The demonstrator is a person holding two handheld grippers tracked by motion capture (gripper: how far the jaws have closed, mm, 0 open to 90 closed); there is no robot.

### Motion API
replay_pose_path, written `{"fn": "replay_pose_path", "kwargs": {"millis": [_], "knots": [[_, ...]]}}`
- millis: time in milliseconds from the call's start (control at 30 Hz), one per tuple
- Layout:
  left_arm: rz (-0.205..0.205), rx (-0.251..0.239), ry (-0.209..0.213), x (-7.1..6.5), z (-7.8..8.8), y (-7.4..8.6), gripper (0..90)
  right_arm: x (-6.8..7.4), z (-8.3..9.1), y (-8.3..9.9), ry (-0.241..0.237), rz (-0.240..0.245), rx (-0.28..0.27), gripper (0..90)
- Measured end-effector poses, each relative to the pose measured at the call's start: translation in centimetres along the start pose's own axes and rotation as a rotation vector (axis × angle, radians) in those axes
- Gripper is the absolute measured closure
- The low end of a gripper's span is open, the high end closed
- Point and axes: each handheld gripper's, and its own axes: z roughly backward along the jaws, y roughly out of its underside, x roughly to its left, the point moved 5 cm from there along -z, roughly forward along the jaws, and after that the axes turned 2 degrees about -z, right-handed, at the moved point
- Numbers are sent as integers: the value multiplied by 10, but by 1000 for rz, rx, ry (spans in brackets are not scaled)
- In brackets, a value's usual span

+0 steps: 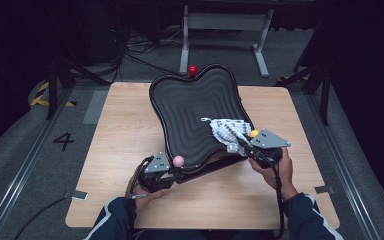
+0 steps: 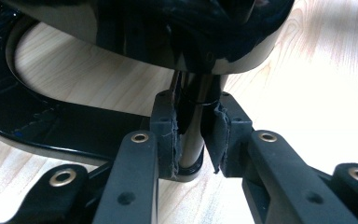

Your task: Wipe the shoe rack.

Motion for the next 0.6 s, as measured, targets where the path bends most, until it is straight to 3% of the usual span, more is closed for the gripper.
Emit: {"fn": "replay_pose_path", "kwargs": {"millis": [233, 367, 500, 600], "knots": [[-8, -1, 1, 1, -2, -2, 735, -6, 4, 13, 50, 0, 28, 816], [-14, 1, -5, 0, -3, -2, 738, -10, 5, 16, 28, -42, 14, 816], [-17, -1, -5, 0, -3, -2, 739, -7, 5, 16, 47, -18, 14, 817], [-23, 5, -4, 0, -3, -2, 739, -6, 4, 15, 32, -24, 10, 816]]}}
